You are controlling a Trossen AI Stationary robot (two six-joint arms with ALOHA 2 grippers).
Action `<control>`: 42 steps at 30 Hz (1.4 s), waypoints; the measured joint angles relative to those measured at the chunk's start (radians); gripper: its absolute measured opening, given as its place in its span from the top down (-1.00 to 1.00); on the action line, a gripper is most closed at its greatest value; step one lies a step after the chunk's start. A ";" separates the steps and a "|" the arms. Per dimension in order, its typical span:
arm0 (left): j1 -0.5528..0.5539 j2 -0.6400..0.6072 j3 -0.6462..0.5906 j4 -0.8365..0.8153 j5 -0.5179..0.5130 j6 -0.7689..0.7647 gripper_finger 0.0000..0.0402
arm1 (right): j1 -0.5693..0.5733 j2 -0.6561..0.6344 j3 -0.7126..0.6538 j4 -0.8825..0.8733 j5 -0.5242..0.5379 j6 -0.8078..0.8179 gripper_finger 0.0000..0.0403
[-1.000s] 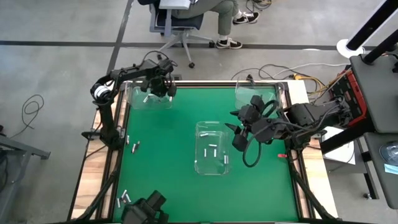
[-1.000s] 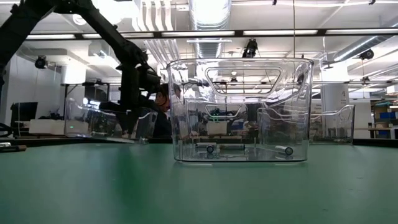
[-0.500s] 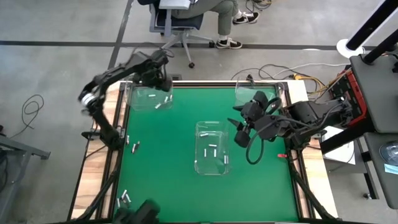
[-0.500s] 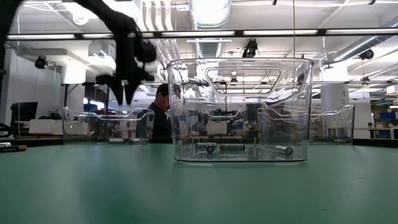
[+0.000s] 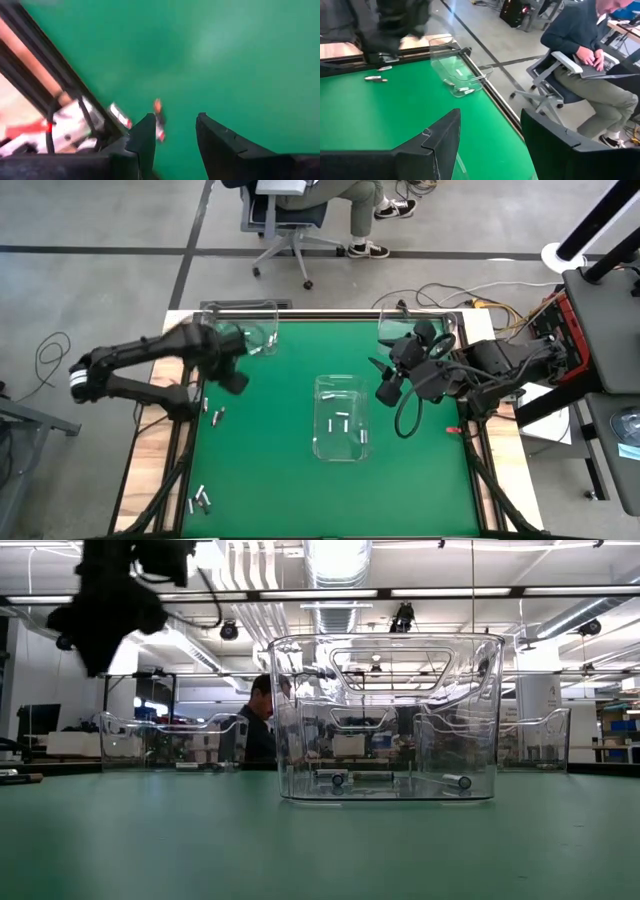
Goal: Sort batteries
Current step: Put the silver battery into the top left transparent bin
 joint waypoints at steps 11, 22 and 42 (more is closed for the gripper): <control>-0.116 0.204 -0.143 -0.016 0.074 0.322 0.09 | -0.023 0.000 0.000 0.103 -0.021 -0.026 0.00; -0.118 0.545 -0.170 -0.003 -0.063 0.616 -0.36 | 0.068 0.002 0.000 0.095 -0.038 0.108 0.03; -0.195 0.606 -0.194 0.044 0.006 0.669 -0.68 | 0.103 0.019 0.000 0.095 -0.034 0.207 0.03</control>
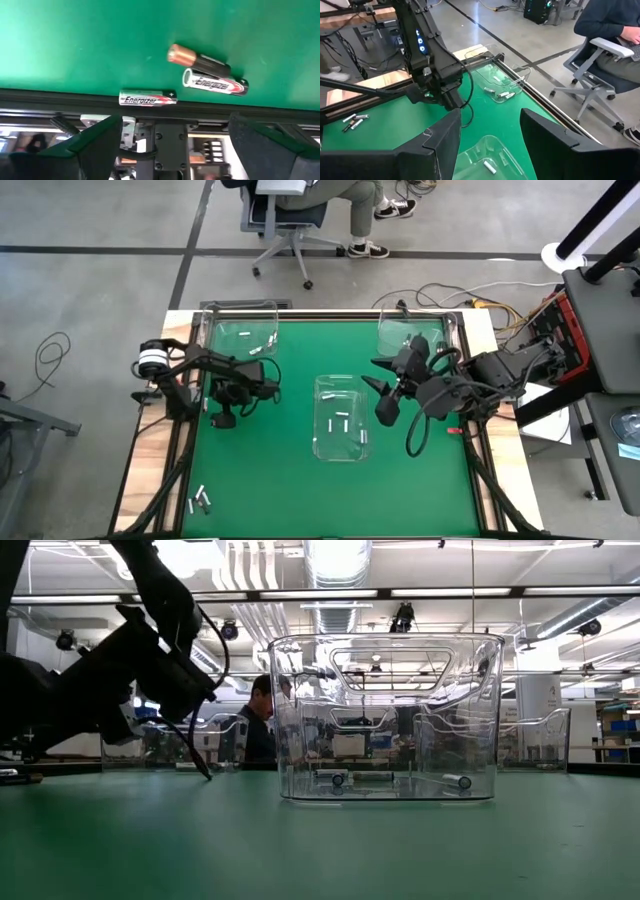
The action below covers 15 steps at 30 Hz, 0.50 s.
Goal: Sort batteries
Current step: Put the silver battery into the top left transparent bin
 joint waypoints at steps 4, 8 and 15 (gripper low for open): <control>-0.092 -0.023 0.001 -0.012 0.015 -0.001 -0.67 | 0.002 0.000 0.000 0.000 0.000 0.000 0.03; -0.142 -0.059 -0.005 -0.021 0.044 -0.007 -0.67 | 0.002 0.000 0.000 0.000 0.000 0.000 0.03; -0.080 -0.045 -0.006 -0.010 -0.046 -0.047 -0.66 | 0.002 0.002 0.000 -0.001 0.000 -0.003 0.03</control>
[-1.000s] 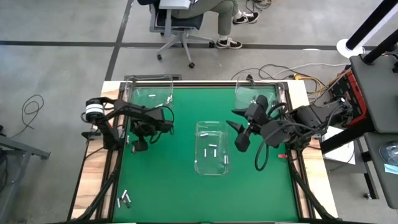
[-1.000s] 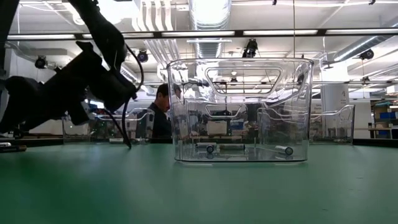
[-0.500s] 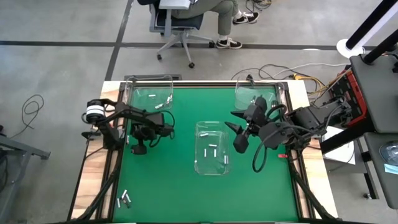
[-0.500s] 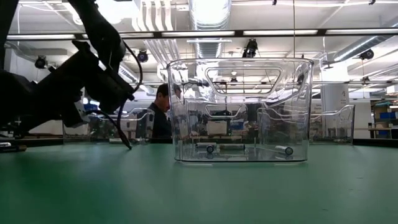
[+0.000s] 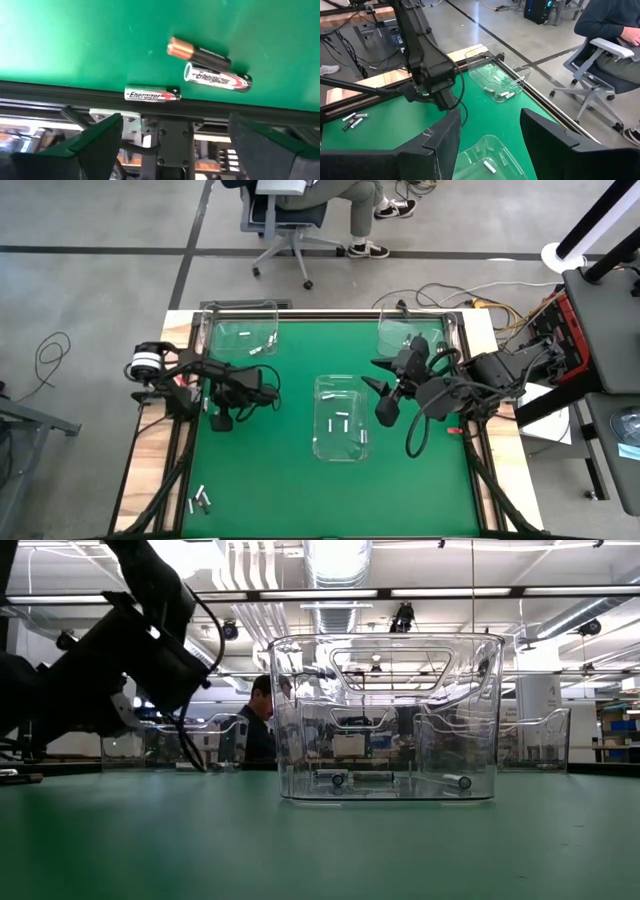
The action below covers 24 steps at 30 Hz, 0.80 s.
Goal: Sort batteries
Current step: Put the silver battery into the top left transparent bin
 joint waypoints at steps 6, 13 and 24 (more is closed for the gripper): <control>0.048 0.045 -0.001 0.016 0.000 0.000 -0.66 | 0.021 0.008 0.000 -0.010 -0.002 0.000 0.03; 0.060 0.052 -0.016 0.080 -0.054 -0.029 -0.66 | 0.074 0.013 0.000 -0.024 -0.001 0.044 0.03; 0.082 -0.088 -0.060 0.066 -0.047 -0.064 -0.66 | 0.120 0.013 0.000 -0.092 0.000 0.144 0.03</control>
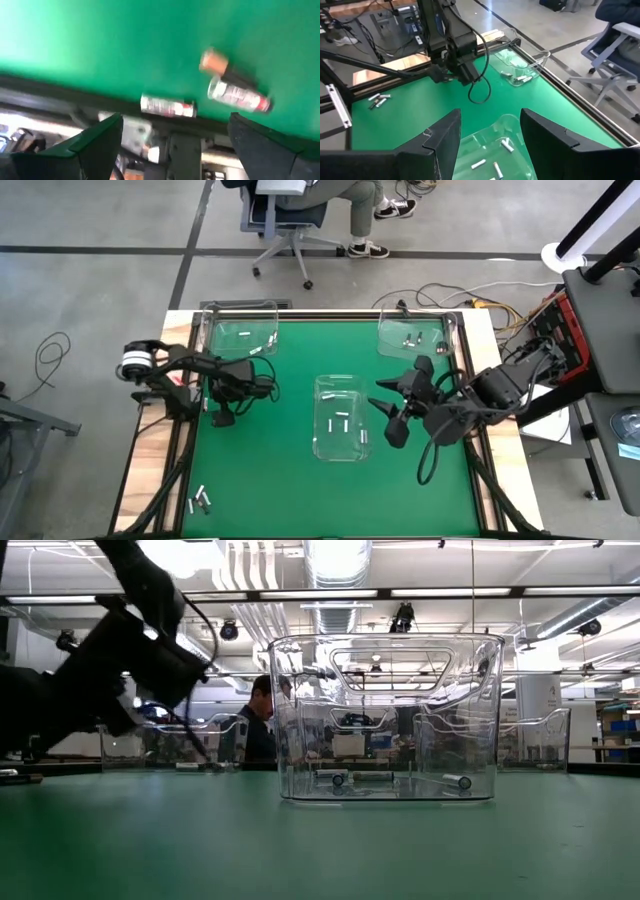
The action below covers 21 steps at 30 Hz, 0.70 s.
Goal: Sort batteries
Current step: Put the silver battery into the top left transparent bin
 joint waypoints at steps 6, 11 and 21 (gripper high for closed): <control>0.002 -0.200 -0.017 -0.015 -0.005 -0.026 -0.66 | 0.016 0.000 0.000 -0.002 0.028 0.010 0.02; 0.017 -0.285 -0.021 -0.012 -0.006 -0.031 -0.66 | 0.015 0.000 0.000 -0.008 0.061 -0.003 0.01; 0.087 -0.194 -0.025 -0.005 0.014 -0.023 -0.66 | 0.022 0.004 0.000 -0.007 0.076 0.049 0.00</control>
